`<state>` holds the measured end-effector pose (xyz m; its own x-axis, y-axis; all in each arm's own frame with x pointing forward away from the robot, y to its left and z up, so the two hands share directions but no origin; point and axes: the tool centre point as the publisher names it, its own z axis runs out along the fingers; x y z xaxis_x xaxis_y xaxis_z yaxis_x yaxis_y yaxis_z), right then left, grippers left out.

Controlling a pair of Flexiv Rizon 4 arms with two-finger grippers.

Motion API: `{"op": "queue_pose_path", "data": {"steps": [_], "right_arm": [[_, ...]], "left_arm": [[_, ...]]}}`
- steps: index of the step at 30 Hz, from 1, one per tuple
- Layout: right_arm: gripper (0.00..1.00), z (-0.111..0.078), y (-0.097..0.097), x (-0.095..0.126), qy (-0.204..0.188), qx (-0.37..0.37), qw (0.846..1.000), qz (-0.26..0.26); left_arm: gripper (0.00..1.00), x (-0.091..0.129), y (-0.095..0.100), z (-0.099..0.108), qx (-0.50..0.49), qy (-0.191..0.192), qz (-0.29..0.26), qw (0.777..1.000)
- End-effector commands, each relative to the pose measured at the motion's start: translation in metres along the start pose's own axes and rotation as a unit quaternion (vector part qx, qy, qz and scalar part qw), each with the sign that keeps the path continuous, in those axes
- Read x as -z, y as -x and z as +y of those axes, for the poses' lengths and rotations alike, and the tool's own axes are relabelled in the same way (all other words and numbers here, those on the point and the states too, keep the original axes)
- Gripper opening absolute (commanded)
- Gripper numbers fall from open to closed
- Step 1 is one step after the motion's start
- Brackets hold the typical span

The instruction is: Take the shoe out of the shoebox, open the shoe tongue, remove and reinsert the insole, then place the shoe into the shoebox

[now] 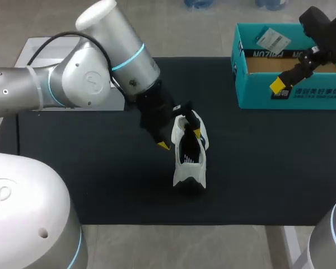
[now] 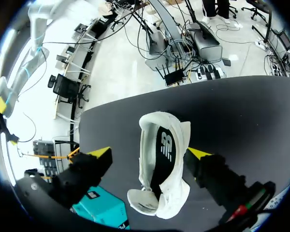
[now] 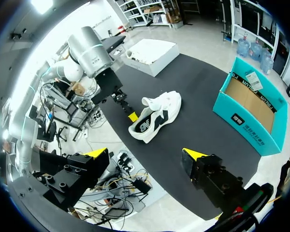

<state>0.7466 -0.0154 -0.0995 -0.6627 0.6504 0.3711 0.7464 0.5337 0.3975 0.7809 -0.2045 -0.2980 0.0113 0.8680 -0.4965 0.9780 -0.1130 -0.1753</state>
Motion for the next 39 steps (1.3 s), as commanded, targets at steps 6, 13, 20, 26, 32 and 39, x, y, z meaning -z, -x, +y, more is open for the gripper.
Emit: {"op": "queue_pose_path", "data": {"steps": [6, 13, 20, 26, 32, 39], "right_arm": [[1.00, -0.020, -0.004, 0.013, -0.003, -0.009, 1.000, -0.001], [1.00, -0.020, -0.004, 0.013, -0.003, -0.009, 1.000, -0.001], [1.00, -0.020, -0.004, 0.013, -0.003, -0.009, 1.000, -0.001], [1.00, -0.020, -0.004, 0.013, -0.003, -0.009, 1.000, -0.001], [1.00, -0.020, -0.004, 0.013, -0.003, -0.009, 1.000, -0.001], [1.00, -0.020, -0.004, 0.013, -0.003, -0.009, 1.000, -0.001]], "left_arm": [[1.00, 0.000, 0.003, 0.001, 0.000, 0.000, 0.033, 0.999], [1.00, 0.000, 0.003, 0.001, 0.000, 0.000, 0.033, 0.999], [1.00, -0.015, 0.002, -0.005, -0.031, 0.054, 0.089, 0.994], [0.00, -0.024, -0.001, -0.005, -0.020, 0.056, 0.084, 0.995], [0.00, -0.031, -0.003, 0.004, -0.016, 0.052, 0.091, 0.994], [0.00, -0.054, -0.008, 0.013, -0.026, 0.062, 0.121, 0.990]]}}
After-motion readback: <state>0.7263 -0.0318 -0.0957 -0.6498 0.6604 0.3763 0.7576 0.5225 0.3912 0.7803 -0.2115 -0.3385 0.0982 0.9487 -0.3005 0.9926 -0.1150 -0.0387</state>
